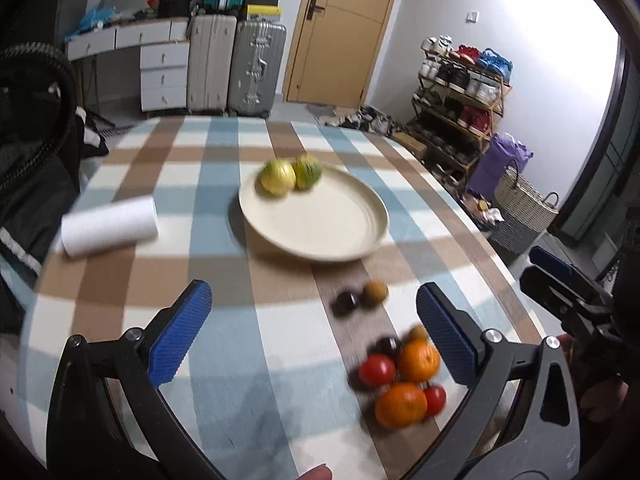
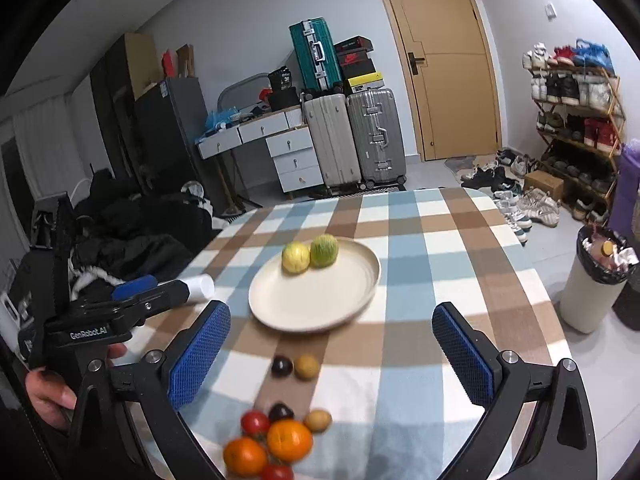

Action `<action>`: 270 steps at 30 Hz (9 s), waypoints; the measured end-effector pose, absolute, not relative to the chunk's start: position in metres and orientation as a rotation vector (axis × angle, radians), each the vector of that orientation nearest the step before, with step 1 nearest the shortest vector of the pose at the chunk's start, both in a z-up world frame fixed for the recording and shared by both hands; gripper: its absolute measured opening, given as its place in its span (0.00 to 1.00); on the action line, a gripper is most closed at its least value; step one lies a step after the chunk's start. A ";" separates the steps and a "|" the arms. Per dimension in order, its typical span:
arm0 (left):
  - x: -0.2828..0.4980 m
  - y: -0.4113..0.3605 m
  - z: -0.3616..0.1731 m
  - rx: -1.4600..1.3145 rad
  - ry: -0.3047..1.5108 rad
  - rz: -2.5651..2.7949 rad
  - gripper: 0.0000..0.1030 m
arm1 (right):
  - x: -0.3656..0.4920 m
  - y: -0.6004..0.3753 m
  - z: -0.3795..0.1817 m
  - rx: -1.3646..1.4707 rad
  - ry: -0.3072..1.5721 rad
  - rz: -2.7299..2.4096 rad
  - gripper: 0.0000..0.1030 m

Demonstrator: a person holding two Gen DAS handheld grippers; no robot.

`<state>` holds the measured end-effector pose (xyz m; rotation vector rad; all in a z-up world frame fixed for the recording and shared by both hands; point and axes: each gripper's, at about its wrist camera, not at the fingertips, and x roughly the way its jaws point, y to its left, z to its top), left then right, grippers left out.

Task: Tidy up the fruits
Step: 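Move both tools back over the remaining fruits, then grasp the orange with the left tool while the right tool grasps a red tomato, then carry the orange and tomato to the plate and release them beside the citrus, then lift both tools away from the plate back toward the remaining fruits, then grasp a brown kiwi with the right tool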

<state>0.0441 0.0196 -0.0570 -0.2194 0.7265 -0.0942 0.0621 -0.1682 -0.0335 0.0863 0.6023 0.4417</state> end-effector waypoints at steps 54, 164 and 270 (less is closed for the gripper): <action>0.024 -0.012 -0.127 -0.344 0.898 -0.453 0.38 | -0.009 -0.191 -0.118 0.151 0.753 0.419 1.00; 0.341 -0.006 -0.150 -0.412 0.861 -0.333 0.38 | 0.347 -0.093 -0.140 0.145 1.027 0.671 0.29; 0.129 0.035 -0.146 -0.349 0.894 -0.166 0.99 | 0.148 -0.123 -0.159 0.314 1.001 0.659 0.26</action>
